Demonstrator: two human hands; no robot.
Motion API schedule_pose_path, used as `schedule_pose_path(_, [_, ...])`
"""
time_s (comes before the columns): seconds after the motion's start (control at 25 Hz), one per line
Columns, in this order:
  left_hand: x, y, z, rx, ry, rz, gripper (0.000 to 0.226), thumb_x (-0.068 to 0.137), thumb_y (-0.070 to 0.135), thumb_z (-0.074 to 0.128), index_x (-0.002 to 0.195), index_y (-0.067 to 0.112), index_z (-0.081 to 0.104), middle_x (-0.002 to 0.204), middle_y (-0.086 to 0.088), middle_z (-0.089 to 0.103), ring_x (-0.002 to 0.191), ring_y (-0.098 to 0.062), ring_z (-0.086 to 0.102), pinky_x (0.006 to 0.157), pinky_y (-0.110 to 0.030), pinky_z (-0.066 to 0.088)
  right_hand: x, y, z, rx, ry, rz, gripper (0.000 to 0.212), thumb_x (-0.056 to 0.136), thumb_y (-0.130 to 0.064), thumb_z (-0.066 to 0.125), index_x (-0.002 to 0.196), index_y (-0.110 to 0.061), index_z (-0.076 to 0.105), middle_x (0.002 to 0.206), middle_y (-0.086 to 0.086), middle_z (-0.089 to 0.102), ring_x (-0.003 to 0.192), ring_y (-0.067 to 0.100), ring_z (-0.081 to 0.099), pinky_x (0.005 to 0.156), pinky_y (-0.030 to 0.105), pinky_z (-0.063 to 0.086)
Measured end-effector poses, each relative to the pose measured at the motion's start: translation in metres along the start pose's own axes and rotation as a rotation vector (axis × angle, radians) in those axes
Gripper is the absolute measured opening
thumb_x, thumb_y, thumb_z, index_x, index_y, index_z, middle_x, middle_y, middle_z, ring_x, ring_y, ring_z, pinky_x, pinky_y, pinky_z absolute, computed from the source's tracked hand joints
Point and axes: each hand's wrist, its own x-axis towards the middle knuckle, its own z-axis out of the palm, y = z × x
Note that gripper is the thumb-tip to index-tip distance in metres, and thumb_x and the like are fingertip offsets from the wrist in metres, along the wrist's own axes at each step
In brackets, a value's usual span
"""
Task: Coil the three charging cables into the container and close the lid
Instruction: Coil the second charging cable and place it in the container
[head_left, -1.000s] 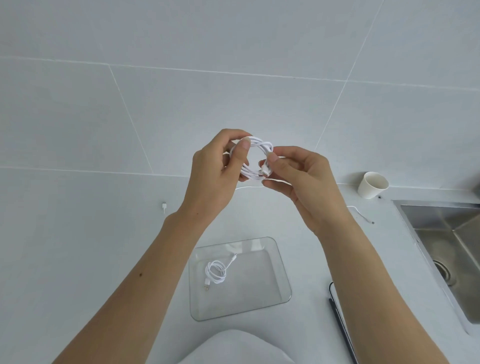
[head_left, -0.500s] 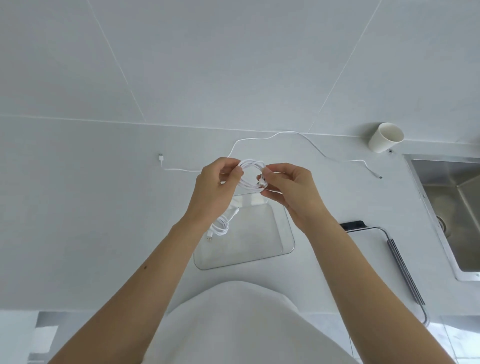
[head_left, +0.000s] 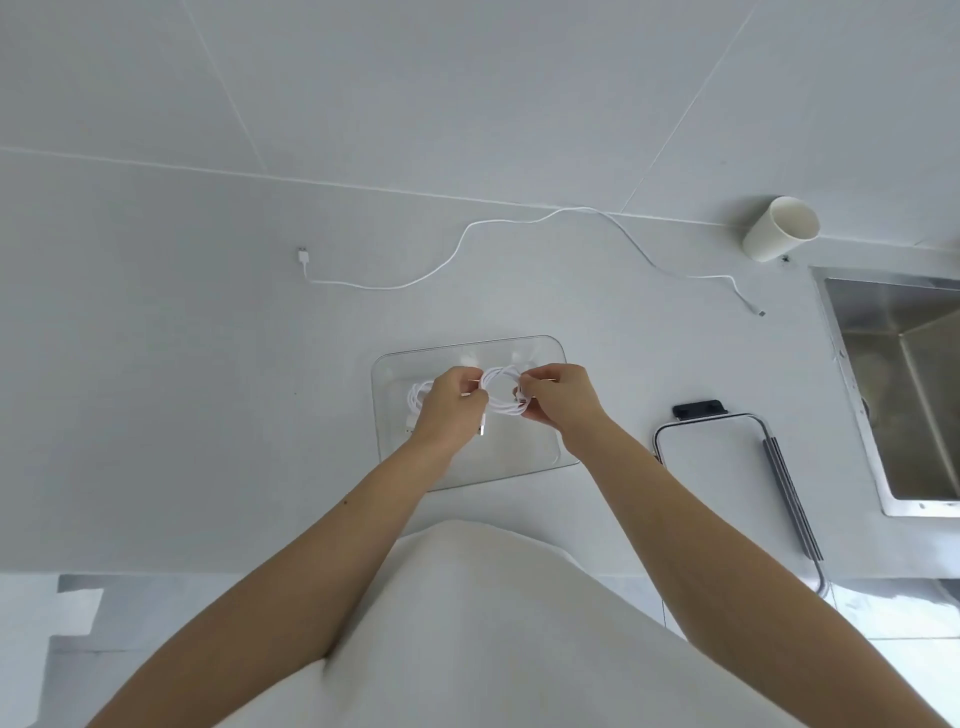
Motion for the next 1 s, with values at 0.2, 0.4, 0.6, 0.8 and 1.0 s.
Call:
schedule_pose_path(0.2, [0.011,-0.012,0.011,0.061,-0.071,-0.07,0.023,0.088,-0.006,0.04,0.092,0.009,0.057,0.089,-0.009,0.053,0.078,-0.02,0.046,0.067,-0.033,0.034,0.014,0.009,0.013,-0.07,-0.019,0.09,0.023,0.085,0.01,0.053,0.101,0.006,0.069,0.101,0.021,0.066,0.094,0.036,0.066,0.094,0.05,0.057])
schedule_pose_path(0.4, [0.024,-0.016,0.013,0.102,-0.087,-0.146,0.032,0.086,-0.008,0.033,0.103,-0.007,0.061,0.082,-0.013,0.052,0.071,-0.022,0.041,0.065,-0.035,0.033,0.025,0.009,0.022,-0.203,0.001,0.106,0.03,0.082,0.006,0.045,0.101,0.009,0.069,0.099,0.023,0.069,0.094,0.04,0.065,0.098,0.051,0.053])
schedule_pose_path(0.6, [0.028,-0.018,0.016,0.099,-0.102,-0.153,0.031,0.084,-0.008,0.032,0.102,-0.006,0.057,0.082,-0.012,0.047,0.071,-0.023,0.038,0.057,-0.031,0.029,0.027,0.01,0.026,-0.315,0.04,0.121,0.034,0.083,0.003,0.044,0.111,0.015,0.059,0.084,0.01,0.051,0.08,0.02,0.042,0.072,0.034,0.044])
schedule_pose_path(0.8, [0.028,-0.018,0.017,0.104,-0.137,-0.151,0.018,0.085,-0.006,0.034,0.088,0.007,0.045,0.076,-0.004,0.038,0.065,-0.02,0.033,0.053,-0.029,0.025,0.028,0.014,0.025,-0.308,0.033,0.108,0.039,0.088,-0.001,0.047,0.125,0.004,0.059,0.121,0.026,0.063,0.084,0.023,0.049,0.073,0.03,0.039])
schedule_pose_path(1.0, [0.026,-0.017,0.017,0.122,-0.146,-0.113,0.022,0.087,-0.005,0.035,0.092,0.014,0.046,0.075,0.001,0.04,0.06,-0.014,0.035,0.052,-0.026,0.027,0.029,0.014,0.026,-0.297,0.037,0.084,0.045,0.085,0.003,0.045,0.129,0.013,0.049,0.132,0.033,0.054,0.127,0.046,0.051,0.102,0.063,0.043])
